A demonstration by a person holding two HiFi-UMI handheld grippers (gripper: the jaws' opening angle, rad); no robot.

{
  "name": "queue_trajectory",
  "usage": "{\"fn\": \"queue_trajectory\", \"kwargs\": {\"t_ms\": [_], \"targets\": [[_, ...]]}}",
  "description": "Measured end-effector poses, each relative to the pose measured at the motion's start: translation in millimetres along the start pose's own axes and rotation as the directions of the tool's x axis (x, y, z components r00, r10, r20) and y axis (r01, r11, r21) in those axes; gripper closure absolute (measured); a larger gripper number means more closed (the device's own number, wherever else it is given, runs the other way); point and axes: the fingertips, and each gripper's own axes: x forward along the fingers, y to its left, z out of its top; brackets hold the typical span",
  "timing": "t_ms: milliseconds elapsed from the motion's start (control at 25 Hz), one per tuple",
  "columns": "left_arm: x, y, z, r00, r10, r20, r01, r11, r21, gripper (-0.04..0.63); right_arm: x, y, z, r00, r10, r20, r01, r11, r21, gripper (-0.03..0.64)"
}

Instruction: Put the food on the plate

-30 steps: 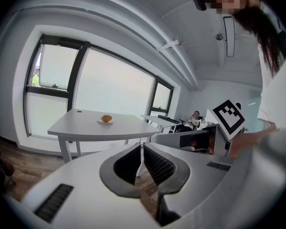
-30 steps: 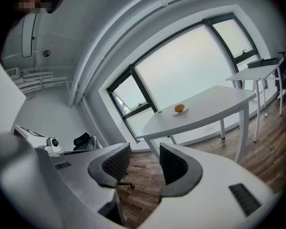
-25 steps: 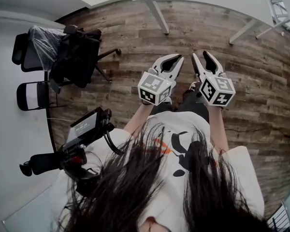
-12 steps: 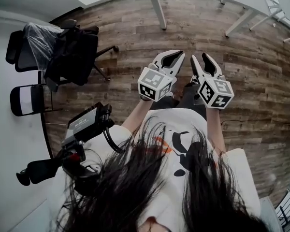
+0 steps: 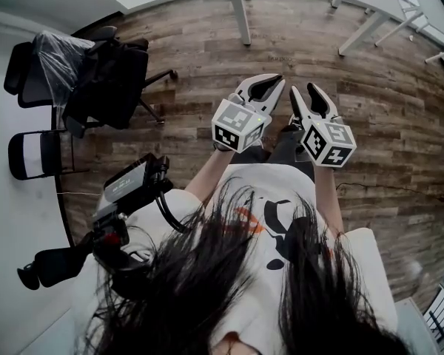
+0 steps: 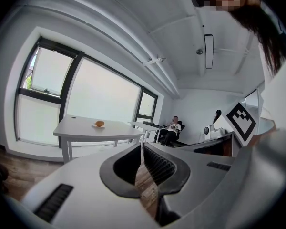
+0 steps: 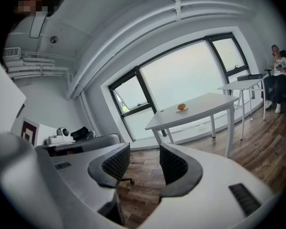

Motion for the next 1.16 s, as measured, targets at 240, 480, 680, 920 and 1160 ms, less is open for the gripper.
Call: {"fn": "queue_trajectory", "kwargs": {"t_ms": [240, 480, 680, 920, 1160], "targets": [[2.0, -2.7, 1.2, 1.000, -0.012, 0.004, 0.012, 1.000, 0.009, 0.588, -1.3, 1.1, 0.8, 1.000, 0.001, -0.003, -0.001, 1.000, -0.022, 0.414], [3.7, -4.5, 5.1, 1.000, -0.020, 0.012, 0.020, 1.000, 0.014, 0.588, -4.5, 0.2, 1.7, 1.000, -0.006, -0.001, 0.006, 1.000, -0.025, 0.414], [4.5, -6.3, 3.7, 0.999, -0.031, 0.013, 0.030, 0.999, 0.017, 0.588, -7.3, -1.7, -1.6, 1.000, -0.018, -0.003, 0.018, 1.000, -0.023, 0.414], [6.7, -8.3, 1.9, 0.999, -0.044, 0.008, 0.043, 0.999, 0.028, 0.588, -10.8, -6.2, -5.2, 0.999, -0.032, 0.002, 0.032, 0.999, -0.014, 0.414], [25.8, -19.1, 2.6, 0.997, -0.073, -0.014, 0.073, 0.996, 0.049, 0.588, -15.7, -26.6, -1.1, 0.998, -0.054, 0.010, 0.054, 0.999, 0.005, 0.414]]}}
